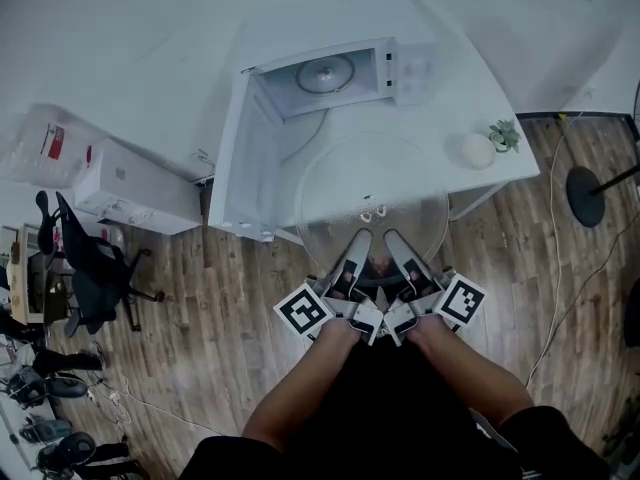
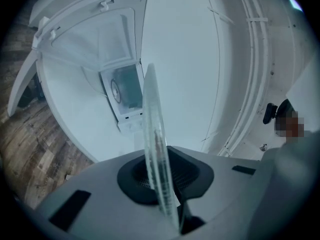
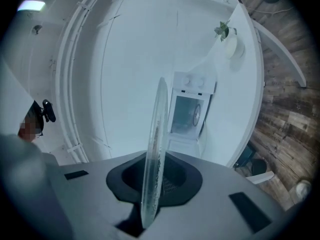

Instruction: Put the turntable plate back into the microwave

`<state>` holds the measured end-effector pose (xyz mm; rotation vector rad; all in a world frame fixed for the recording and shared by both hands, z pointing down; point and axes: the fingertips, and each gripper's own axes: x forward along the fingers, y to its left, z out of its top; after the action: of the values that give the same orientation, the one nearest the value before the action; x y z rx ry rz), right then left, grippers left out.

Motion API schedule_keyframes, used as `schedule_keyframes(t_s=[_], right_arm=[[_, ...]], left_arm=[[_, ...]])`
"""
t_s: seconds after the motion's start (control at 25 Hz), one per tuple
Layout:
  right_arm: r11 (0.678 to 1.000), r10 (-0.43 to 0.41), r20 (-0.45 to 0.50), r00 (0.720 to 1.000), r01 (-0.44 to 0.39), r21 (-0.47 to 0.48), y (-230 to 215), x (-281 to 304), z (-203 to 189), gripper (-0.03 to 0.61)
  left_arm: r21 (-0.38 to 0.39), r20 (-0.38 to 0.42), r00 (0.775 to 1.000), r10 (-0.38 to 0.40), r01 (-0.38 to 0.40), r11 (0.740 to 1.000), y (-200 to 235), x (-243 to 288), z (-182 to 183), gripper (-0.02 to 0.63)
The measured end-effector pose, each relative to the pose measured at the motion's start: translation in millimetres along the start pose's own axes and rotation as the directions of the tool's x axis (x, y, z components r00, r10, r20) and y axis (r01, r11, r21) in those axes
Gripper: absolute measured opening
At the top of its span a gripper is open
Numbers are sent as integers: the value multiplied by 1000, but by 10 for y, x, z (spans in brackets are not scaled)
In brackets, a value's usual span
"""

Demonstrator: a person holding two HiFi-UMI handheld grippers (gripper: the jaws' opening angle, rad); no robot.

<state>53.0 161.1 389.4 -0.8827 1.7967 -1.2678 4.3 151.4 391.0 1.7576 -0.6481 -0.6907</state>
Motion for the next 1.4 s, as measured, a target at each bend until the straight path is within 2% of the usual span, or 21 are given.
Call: schedule_keyframes(t_s=[0.36, 1.0, 1.2, 1.4], right_arm=[[1000, -20, -40, 999, 21, 20, -360, 619, 251, 48], [994, -98, -53, 994, 100, 39, -869, 1694, 638, 49], [995, -84, -77, 993, 88, 48, -953, 1979, 706, 43], [995, -77, -97, 992, 84, 60, -1106, 2210, 830, 44]], left_arm=[[-27, 42, 999, 21, -20, 999, 346, 475, 453, 48], [-113, 27, 997, 74, -71, 991, 876, 1257, 1263, 48], [-148, 37, 997, 73, -67, 987, 998, 1416, 1486, 48], [-146, 47, 995, 91, -83, 986, 1168, 1612, 1636, 49]])
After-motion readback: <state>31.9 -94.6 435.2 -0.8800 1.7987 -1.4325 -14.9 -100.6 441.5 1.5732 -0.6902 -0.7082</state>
